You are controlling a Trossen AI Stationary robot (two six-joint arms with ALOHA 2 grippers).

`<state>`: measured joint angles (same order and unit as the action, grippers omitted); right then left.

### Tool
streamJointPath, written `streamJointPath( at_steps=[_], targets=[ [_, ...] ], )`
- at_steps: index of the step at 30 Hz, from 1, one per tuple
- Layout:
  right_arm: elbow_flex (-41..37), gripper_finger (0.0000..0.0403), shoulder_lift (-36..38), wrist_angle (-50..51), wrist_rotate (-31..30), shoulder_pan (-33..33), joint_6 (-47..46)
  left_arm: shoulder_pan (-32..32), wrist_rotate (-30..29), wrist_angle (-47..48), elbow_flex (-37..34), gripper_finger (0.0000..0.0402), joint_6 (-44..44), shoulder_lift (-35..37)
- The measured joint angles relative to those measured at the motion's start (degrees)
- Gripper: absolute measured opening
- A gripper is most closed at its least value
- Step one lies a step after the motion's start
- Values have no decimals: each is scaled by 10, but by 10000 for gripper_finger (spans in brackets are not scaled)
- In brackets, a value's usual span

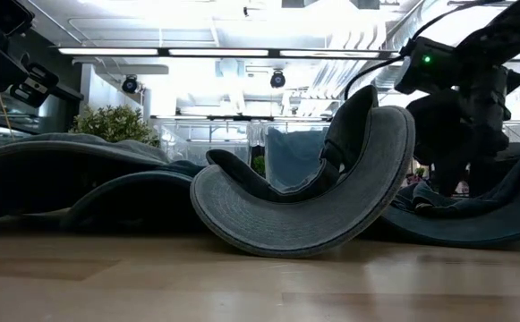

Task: Pick & Place hat
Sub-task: Put the right blue cap into the right transparent bin

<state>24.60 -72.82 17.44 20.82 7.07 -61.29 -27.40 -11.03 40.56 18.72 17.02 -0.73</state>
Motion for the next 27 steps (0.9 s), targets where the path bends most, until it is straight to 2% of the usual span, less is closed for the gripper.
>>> streamJointPath(
  at_steps=[8,13,19,27],
  targets=[
    [0,280,-3,-28,-3,0,8,0,0,0,0,0,0,0],
    [-1,264,-3,-28,-8,0,24,0,0,0,0,0,0,0],
    [-1,225,-4,-22,-11,0,60,0,0,0,0,0,0,0],
    [-2,143,-4,-10,-25,0,79,0,0,0,0,0,0,0]
  ],
)
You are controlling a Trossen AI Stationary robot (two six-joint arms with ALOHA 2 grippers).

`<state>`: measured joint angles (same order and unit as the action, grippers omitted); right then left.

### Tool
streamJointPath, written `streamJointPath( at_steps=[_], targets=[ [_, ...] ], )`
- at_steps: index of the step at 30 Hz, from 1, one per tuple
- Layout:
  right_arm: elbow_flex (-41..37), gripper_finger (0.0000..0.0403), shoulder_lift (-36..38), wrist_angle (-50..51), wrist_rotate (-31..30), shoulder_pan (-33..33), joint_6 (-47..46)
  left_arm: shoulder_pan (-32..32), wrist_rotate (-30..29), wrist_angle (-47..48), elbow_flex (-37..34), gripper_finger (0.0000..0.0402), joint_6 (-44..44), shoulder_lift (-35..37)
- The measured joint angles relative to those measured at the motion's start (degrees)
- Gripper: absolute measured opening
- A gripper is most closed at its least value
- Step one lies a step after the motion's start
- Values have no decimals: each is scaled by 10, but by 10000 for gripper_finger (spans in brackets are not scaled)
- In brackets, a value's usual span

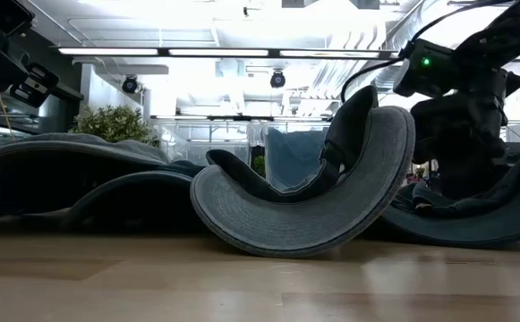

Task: Pick & Place hat
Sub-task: Put the right blue cap into the right transparent bin

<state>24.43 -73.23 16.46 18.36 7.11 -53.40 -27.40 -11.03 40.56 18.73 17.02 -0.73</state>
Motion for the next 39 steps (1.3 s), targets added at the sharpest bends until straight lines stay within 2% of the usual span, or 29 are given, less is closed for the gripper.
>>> streamJointPath(
  at_steps=[9,14,20,31,39],
  targets=[
    [-1,11,0,-2,-21,0,38,0,0,0,0,0,0,0],
    [-1,5,6,-2,-19,0,50,0,0,0,0,0,0,0],
    [9,3,63,23,-33,0,49,0,0,0,0,0,0,0],
    [91,1,190,207,-105,0,107,0,0,0,0,0,0,0],
    [195,0,224,343,-168,6,176,0,0,0,0,0,0,0]
  ],
)
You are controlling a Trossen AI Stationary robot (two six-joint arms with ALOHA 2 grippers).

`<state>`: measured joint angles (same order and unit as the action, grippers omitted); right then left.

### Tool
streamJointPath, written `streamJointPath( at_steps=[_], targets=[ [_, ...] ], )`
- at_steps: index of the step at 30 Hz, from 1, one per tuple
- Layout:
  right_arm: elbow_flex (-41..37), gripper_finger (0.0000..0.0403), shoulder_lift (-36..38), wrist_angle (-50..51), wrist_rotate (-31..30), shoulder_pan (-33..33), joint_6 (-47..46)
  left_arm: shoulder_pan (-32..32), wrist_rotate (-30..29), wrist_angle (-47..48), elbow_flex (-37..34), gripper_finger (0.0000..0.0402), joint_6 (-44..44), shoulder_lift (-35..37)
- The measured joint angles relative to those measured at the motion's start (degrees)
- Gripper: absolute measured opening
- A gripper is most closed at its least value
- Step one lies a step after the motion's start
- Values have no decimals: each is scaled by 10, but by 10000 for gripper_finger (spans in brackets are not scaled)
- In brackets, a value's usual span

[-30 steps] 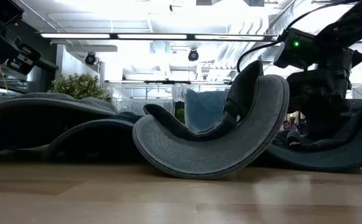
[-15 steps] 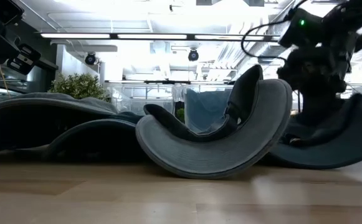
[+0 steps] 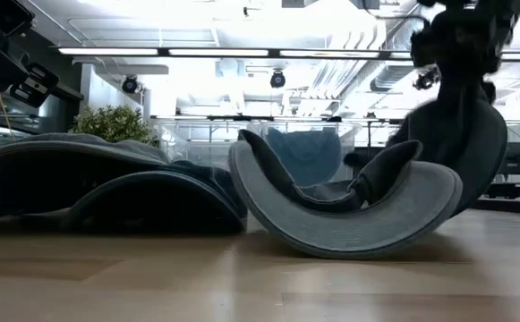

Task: Pick & Place hat
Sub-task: Put the right blue cap into the right transparent bin

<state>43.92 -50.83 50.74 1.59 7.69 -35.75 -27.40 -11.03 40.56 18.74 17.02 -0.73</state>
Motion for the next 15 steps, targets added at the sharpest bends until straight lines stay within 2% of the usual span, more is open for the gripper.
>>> streamJointPath(
  at_steps=[8,15],
  targets=[
    [154,0,-2,124,-12,27,97,0,0,0,0,0,0,0],
    [289,0,-14,175,3,33,218,0,0,0,0,0,0,0]
  ],
)
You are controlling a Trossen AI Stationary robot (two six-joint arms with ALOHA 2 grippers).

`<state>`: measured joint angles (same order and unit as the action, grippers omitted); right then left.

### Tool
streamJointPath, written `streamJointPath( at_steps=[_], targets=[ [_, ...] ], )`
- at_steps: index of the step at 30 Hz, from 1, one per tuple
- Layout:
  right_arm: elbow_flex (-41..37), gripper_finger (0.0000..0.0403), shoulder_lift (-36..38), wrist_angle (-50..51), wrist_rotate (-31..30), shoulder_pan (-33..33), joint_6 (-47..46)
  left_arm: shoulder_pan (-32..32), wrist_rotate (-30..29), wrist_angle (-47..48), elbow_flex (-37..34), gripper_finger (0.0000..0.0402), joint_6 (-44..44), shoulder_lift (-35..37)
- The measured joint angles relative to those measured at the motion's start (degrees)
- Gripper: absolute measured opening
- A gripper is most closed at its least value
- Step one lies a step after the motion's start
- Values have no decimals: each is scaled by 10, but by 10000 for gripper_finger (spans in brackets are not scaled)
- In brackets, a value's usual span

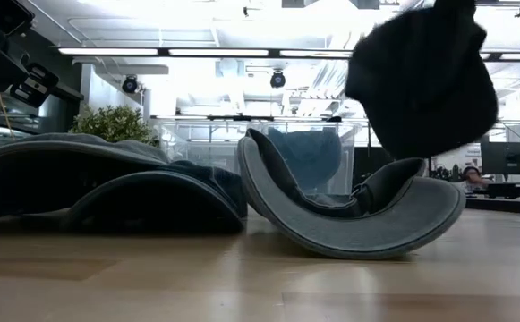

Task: Pick & Place hat
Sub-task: Put the right blue cap into the right transparent bin

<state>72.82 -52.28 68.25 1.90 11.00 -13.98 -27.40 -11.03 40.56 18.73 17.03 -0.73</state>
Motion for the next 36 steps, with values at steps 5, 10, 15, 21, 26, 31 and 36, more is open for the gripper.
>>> streamJointPath(
  at_steps=[5,10,15,21,26,31,36],
  targets=[
    [80,0,-26,9,-44,10,94,0,0,0,0,0,0,0],
    [144,0,-70,-7,-58,45,180,0,0,0,0,0,0,0],
    [194,0,-121,-59,-50,79,272,0,0,0,0,0,0,0],
    [249,0,-194,-103,-50,118,316,0,0,0,0,0,0,0],
    [293,0,-256,-126,-31,151,289,0,0,0,0,0,0,0],
    [335,0,-317,-129,17,180,245,0,0,0,0,0,0,0],
    [344,0,-355,-143,37,200,207,0,0,0,0,0,0,0]
  ],
)
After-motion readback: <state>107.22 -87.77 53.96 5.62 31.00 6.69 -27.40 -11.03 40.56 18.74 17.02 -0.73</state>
